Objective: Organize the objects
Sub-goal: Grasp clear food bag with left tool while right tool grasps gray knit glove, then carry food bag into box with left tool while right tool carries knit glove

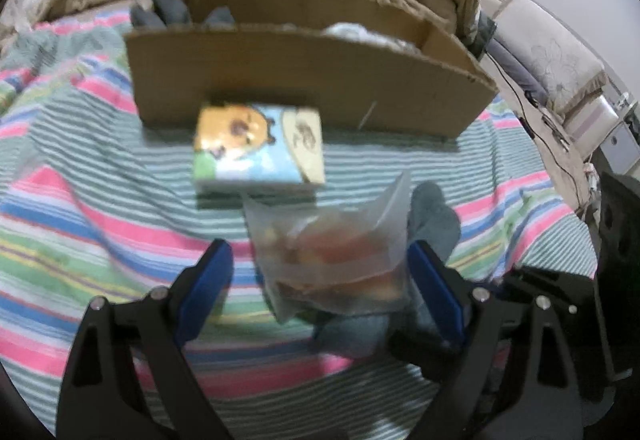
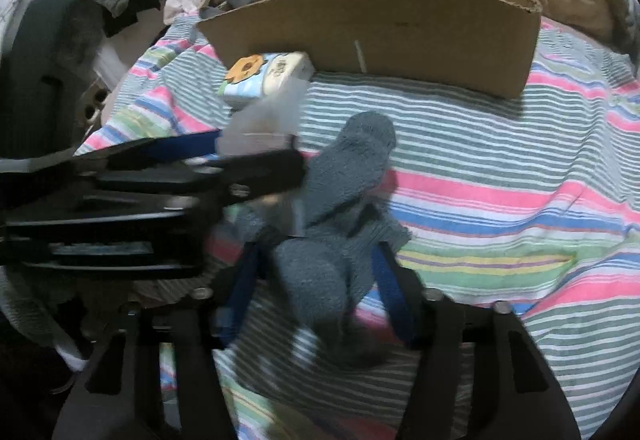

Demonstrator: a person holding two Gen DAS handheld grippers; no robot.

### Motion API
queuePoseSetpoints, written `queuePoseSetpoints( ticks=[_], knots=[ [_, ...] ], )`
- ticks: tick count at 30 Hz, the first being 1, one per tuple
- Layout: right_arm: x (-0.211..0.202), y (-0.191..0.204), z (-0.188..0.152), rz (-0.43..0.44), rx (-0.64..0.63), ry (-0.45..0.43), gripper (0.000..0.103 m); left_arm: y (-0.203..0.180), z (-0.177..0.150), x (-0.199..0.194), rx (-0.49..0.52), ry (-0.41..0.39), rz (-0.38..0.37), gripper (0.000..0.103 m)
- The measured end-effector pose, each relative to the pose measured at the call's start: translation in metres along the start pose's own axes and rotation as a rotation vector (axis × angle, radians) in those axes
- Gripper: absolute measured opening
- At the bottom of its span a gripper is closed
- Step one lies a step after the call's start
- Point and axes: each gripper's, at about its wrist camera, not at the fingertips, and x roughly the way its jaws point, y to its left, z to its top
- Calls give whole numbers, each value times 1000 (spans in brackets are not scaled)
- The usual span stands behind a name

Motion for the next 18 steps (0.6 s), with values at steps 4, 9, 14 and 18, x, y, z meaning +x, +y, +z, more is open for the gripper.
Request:
queuePoseSetpoints(
  ticks=[4, 9, 14, 18],
  knots=[
    [0, 1, -4, 51, -4, 6, 40, 3, -3, -1, -9, -14, -7, 72],
    [-11, -5, -6, 91, 26, -18, 33, 0, -6, -12, -2, -51, -14, 64],
    [-23, -4, -7, 84, 28, -45, 32, 4, -5, -31, -11, -83, -28, 64],
    [-42, -12, -4, 70, 47, -87, 32, 9, 0, -53, -19, -127, -34, 64]
  ],
)
